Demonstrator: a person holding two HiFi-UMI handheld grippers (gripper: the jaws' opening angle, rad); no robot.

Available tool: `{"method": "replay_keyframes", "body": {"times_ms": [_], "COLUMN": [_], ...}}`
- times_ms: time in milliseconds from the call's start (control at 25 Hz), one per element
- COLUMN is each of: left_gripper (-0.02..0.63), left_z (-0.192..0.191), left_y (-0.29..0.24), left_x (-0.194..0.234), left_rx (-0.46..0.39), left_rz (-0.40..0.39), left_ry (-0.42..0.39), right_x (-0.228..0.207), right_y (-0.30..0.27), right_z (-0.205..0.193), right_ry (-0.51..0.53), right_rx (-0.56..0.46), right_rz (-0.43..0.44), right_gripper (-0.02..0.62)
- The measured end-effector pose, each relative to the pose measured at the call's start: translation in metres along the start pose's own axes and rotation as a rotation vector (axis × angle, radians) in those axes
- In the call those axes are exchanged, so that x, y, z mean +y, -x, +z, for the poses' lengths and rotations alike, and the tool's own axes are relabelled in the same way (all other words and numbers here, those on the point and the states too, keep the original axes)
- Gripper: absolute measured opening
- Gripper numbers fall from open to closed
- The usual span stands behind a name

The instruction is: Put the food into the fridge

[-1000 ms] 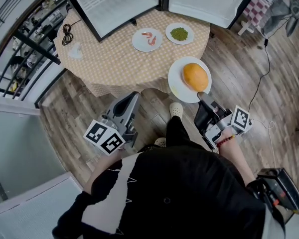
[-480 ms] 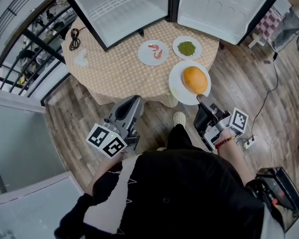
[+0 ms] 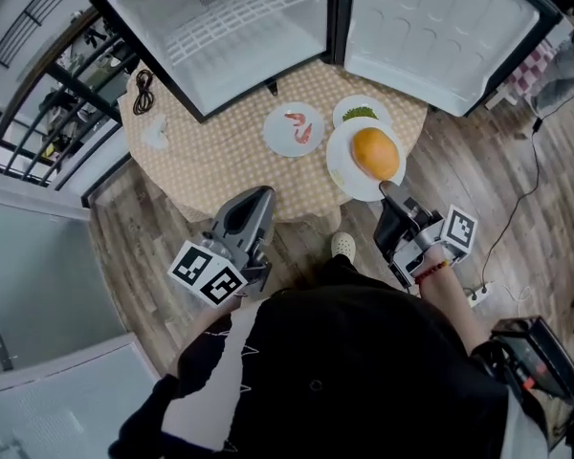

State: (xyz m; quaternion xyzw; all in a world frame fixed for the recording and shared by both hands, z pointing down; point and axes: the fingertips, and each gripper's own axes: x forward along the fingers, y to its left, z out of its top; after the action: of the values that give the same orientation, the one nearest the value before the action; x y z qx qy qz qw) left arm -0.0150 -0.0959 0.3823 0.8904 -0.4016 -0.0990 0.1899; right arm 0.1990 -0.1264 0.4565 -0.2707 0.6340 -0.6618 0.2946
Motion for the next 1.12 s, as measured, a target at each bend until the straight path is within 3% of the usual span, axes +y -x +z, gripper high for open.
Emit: {"method": "replay_keyframes", "body": {"times_ms": [560, 880, 1120], "left_gripper": [0.012, 0.012, 0.012], "left_z": [0.028, 0.033, 0.028], "left_y": [-0.064, -0.112, -0.117], "left_x": [0.035, 0.031, 0.031], "left_rx": [-0.076, -0.1, -0.086], "left_rz": [0.102, 0.086, 0.129], "left_ry": [0.01, 0.015, 0.011], "right_x": [0.017, 0.013, 0.008], "right_y": [-0.066, -0.082, -0.093], "right_z": [0.066, 0.08, 0.087], "right_ry": [0.012, -0.024, -0.049], "right_rx": [0.118, 0.191, 0.239], "right_rz": [-0.001, -0.015, -0.022], "right_gripper": [0.025, 0.025, 0.025]}}
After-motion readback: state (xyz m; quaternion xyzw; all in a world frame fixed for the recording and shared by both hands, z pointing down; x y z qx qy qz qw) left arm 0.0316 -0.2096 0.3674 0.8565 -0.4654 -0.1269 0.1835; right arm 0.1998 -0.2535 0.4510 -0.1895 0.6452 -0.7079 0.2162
